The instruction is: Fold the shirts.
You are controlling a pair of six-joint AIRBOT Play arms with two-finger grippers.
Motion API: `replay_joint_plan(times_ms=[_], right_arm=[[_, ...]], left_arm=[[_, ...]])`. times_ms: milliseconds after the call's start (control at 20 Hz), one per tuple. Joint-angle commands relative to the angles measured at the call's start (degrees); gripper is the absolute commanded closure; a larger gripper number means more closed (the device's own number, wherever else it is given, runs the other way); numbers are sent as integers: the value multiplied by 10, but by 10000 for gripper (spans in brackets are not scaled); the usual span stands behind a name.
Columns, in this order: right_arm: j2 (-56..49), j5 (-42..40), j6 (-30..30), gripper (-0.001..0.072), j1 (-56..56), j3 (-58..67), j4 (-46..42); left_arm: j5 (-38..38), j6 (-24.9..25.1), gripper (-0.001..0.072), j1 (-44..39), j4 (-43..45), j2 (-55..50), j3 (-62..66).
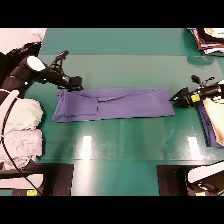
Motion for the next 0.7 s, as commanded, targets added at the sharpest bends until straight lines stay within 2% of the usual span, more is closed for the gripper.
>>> replay_joint_plan(times_ms=[0, 100, 200, 400, 650], right_arm=[[-23, -40, -28, 239, 26, -15, 34], [-23, -60, -30, 422, 42, -15, 33], [-17, -54, -52, 682, 47, -14, 34], [62, -40, -67, 698, 46, 0, 33], [165, -9, 0, 699, 101, 123, 33]], left_arm=[[41, -18, 685, -60, -3, -10, 1], [68, -23, 685, -93, -15, -28, 1], [85, -33, 685, -122, -26, -49, 3], [92, -35, 685, -166, -38, -113, 50], [90, -40, 685, -218, -52, -195, 143]])
